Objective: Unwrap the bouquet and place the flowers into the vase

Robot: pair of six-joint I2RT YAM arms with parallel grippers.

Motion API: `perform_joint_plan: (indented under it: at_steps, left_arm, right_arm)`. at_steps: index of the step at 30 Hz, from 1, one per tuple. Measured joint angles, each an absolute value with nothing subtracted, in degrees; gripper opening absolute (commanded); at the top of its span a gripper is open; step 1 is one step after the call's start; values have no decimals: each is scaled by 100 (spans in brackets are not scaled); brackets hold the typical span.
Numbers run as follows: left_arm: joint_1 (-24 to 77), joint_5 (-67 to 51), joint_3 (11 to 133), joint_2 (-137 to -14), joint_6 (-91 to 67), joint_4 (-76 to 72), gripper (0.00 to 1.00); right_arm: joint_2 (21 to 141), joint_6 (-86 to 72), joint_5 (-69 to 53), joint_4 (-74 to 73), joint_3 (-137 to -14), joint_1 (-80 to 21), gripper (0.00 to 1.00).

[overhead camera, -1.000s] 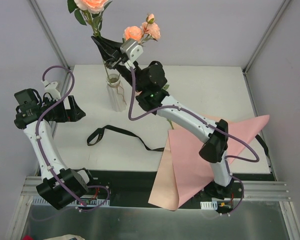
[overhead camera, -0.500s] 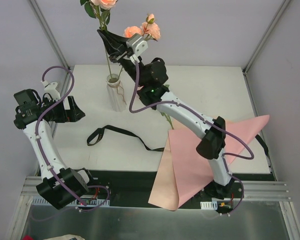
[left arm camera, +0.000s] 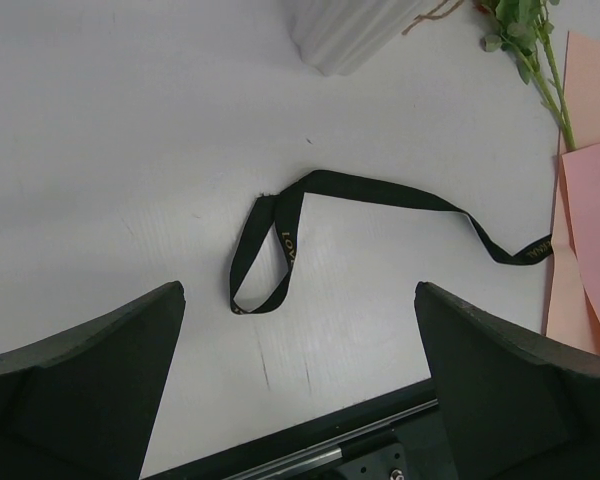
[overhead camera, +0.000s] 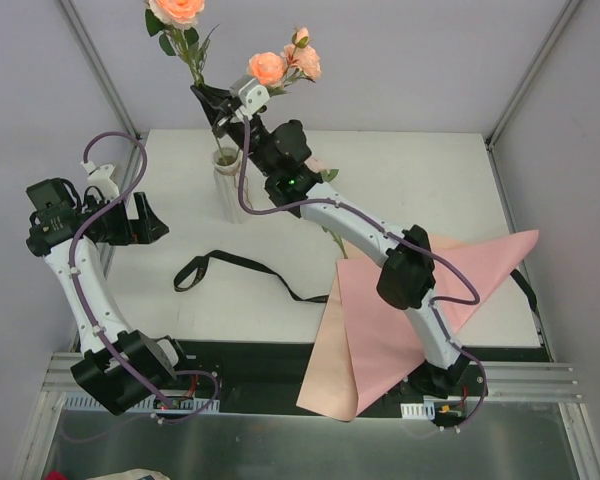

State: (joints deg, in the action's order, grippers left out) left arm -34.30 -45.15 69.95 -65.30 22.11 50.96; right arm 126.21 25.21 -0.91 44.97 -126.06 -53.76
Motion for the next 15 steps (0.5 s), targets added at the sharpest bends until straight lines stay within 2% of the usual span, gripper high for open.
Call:
perform_joint_plan:
  at_steps: [2, 7, 10, 13, 15]
  left_arm:
    - [-3461, -4543, 6995, -6530, 2211, 5096, 99]
    - [-3461, -4604, 6995, -6530, 2211, 5096, 99]
    - [-3461, -4611, 6995, -6521, 2209, 5100, 99]
    - [-3461, -4626, 6995, -6490, 2206, 5105, 99]
    - [-3461, -4630, 6995, -6462, 2206, 5120, 99]
  right_arm:
    - [12735, 2408, -95, 4198, -12715, -5345, 1]
    - [12932, 2080, -115, 3277, -12840, -5245, 18]
    - [12927, 1848, -117, 2969, -12669, -5190, 34]
    - [12881, 1682, -115, 2792, -12285, -5155, 58]
    - [12842, 1586, -115, 2589, -12011, -5151, 63]
